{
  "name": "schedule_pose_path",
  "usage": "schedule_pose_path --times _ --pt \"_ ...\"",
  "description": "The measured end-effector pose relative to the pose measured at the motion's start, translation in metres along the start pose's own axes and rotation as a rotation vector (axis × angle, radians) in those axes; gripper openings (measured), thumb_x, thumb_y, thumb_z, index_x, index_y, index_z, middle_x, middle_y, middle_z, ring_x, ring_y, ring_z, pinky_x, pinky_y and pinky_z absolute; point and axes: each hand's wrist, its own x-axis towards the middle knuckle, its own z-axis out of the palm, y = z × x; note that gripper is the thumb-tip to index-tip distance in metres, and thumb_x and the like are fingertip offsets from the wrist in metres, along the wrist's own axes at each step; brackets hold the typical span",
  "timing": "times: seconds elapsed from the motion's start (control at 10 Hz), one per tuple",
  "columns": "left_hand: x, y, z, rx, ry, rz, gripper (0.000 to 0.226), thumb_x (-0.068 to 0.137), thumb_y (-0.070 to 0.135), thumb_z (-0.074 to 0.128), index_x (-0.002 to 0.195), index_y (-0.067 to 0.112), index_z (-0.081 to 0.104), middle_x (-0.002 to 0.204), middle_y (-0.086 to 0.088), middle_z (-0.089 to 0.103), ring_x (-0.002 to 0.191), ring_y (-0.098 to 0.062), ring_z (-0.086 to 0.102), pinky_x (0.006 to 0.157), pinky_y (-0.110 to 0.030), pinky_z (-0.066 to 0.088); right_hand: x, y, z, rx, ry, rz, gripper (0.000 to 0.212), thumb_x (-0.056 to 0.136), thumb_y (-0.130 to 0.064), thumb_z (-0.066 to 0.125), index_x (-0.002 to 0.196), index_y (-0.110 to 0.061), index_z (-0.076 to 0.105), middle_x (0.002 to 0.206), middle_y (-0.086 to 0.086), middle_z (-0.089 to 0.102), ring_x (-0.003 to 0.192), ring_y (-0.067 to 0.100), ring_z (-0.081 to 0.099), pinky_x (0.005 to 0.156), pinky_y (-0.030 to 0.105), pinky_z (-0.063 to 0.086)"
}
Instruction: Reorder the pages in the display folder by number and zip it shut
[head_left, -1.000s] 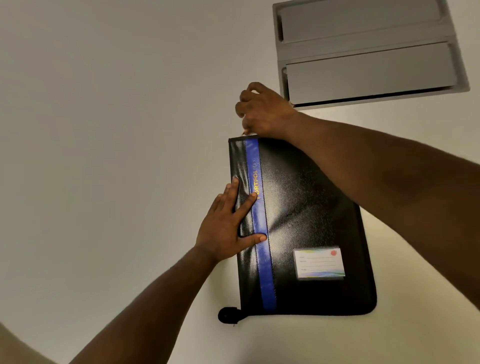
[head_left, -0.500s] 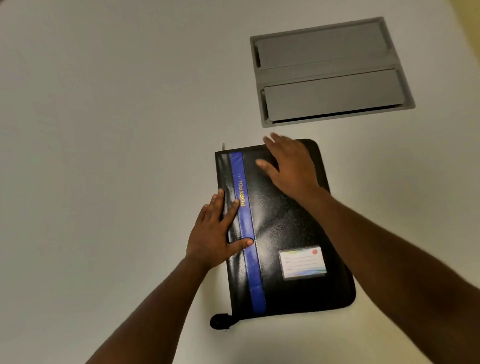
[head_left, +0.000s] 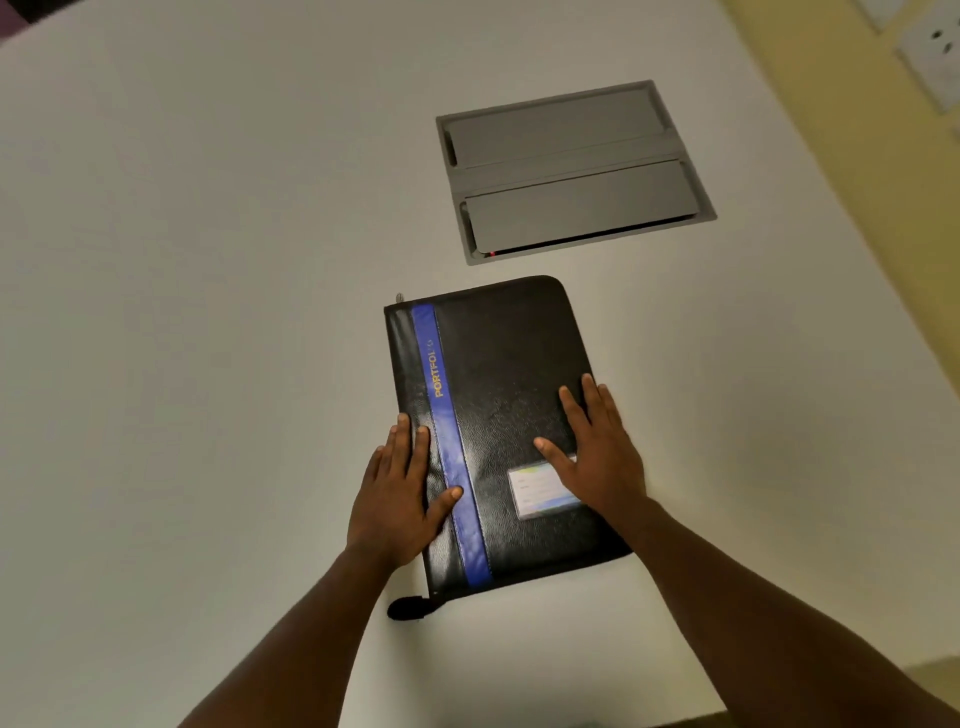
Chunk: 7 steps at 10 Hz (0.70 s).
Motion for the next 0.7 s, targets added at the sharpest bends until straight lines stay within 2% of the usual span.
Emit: schedule_pose_path --times 0.1,0.2,0.3,0.4,0.5,0.6,0.7 --pt "0.011 -0.004 -0.01 0.032 -0.033 -0.007 0.089 0.087 0.077 0.011 0.153 0.021 -0.006 0.158 0.0 -0.021 0.15 -0.02 -0.002 0.12 -0.038 0.009 0.011 -0.005 -0.003 0.012 -0.027 0.012 0.096 0.079 -0.084 0.01 0.154 -0.025 0.02 0.164 0.002 0.001 0.15 0.025 0.002 0.115 0.038 0.02" --pt "0.025 -0.008 -0.023 0.068 -0.062 -0.019 0.095 0.081 0.081 0.005 0.154 0.023 -0.009 0.158 0.0 -0.023 0.15 -0.021 -0.002 0.119 -0.037 0.004 0.026 -0.01 -0.009 -0.005 -0.063 0.02 0.087 0.086 -0.076 0.028 0.155 -0.025 0.015 0.163 0.002 -0.004 0.15 0.026 -0.003 0.118 0.04 0.016" --pt "0.036 -0.01 -0.031 0.098 -0.089 -0.032 0.104 0.072 0.087 -0.002 0.154 0.023 -0.011 0.161 -0.003 -0.02 0.15 -0.021 -0.002 0.12 -0.038 0.004 0.037 -0.015 -0.015 -0.027 -0.113 0.032 0.083 0.091 -0.067 0.039 0.156 -0.026 0.008 0.163 0.003 -0.009 0.15 0.026 -0.007 0.119 0.04 0.01" --pt "0.039 -0.009 -0.034 0.118 -0.11 -0.048 0.109 0.066 0.09 -0.006 0.154 0.024 -0.012 0.162 -0.002 -0.018 0.15 -0.021 -0.003 0.12 -0.041 0.004 0.04 -0.018 -0.018 -0.095 -0.139 0.036 0.081 0.093 -0.066 0.035 0.156 -0.025 0.005 0.163 0.004 -0.009 0.15 0.028 -0.006 0.12 0.041 0.007" --pt "0.032 -0.007 -0.037 0.111 -0.1 -0.066 0.104 0.072 0.088 -0.003 0.154 0.024 -0.012 0.163 0.001 -0.012 0.15 -0.019 -0.005 0.121 -0.042 0.002 0.033 -0.023 -0.022 -0.196 -0.127 0.032 0.077 0.094 -0.067 0.026 0.156 -0.025 0.004 0.163 0.006 -0.006 0.15 0.03 -0.001 0.12 0.044 0.006" --pt "0.012 -0.002 -0.035 0.088 -0.079 -0.078 0.093 0.082 0.081 0.005 0.155 0.024 -0.009 0.163 0.004 -0.007 0.15 -0.018 -0.006 0.121 -0.041 0.003 0.015 -0.036 -0.026 -0.191 -0.102 -0.014 0.077 0.094 -0.066 0.026 0.156 -0.024 0.006 0.163 0.007 -0.004 0.15 0.029 0.0 0.121 0.043 0.005" --pt "-0.009 0.007 -0.033 0.068 -0.075 -0.051 0.091 0.083 0.077 0.003 0.155 0.023 -0.005 0.163 0.005 -0.003 0.15 -0.016 -0.005 0.121 -0.04 0.002 -0.005 -0.05 -0.027 -0.157 -0.098 -0.092 0.077 0.094 -0.066 0.025 0.156 -0.024 0.008 0.163 0.007 0.0 0.15 0.028 0.002 0.12 0.042 0.006"
